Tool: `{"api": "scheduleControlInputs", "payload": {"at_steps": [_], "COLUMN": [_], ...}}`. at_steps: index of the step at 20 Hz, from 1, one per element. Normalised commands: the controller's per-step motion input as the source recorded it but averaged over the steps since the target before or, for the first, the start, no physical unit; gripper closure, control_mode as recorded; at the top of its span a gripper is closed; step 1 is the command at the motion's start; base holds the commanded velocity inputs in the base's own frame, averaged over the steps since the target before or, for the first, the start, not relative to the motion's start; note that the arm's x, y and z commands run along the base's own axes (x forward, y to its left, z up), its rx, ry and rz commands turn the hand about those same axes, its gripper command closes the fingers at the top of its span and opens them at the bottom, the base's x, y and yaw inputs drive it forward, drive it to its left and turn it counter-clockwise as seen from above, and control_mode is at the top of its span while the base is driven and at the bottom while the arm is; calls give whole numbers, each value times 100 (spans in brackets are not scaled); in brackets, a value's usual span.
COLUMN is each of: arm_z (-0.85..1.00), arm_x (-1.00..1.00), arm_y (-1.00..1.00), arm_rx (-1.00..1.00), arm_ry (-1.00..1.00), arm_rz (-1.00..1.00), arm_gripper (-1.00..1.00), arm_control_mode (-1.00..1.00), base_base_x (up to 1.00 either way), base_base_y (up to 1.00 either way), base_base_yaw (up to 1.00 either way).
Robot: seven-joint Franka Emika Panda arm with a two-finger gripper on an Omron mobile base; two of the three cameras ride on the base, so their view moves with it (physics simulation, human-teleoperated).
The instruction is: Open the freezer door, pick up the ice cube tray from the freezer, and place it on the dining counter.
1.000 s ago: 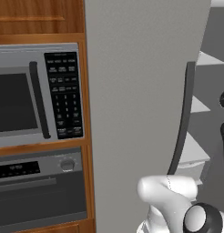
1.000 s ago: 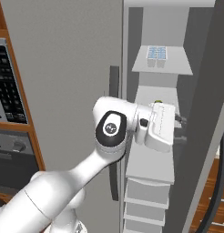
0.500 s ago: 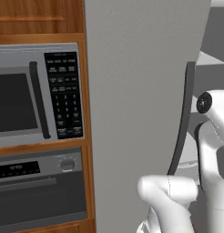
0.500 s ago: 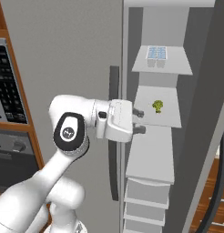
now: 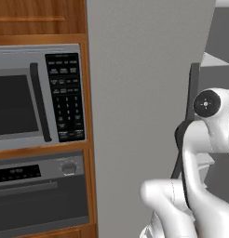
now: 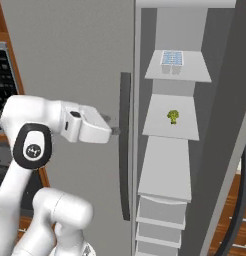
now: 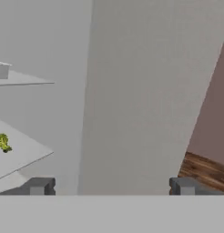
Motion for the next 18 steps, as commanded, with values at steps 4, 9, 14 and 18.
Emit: {"api": "scheduleControlInputs", "payload": {"at_steps": [4,9,14,18], "arm_z": [24,33,3,0], "arm_x": [-6,-5,-7,-4], "arm_y": [81,54,36,6], "arm_rx": [27,39,43,45], "arm_ry": [4,0,-10,-11], "arm_rz": [35,24,1,-3], "arm_gripper": [-100,-100,-100,-100], "arm_control_mode": [-100,-100,-100,-100], "base_base_x": [0,0,0,0], "base_base_y": [0,0,0,0], "base_base_yaw": [0,0,0,0]}}
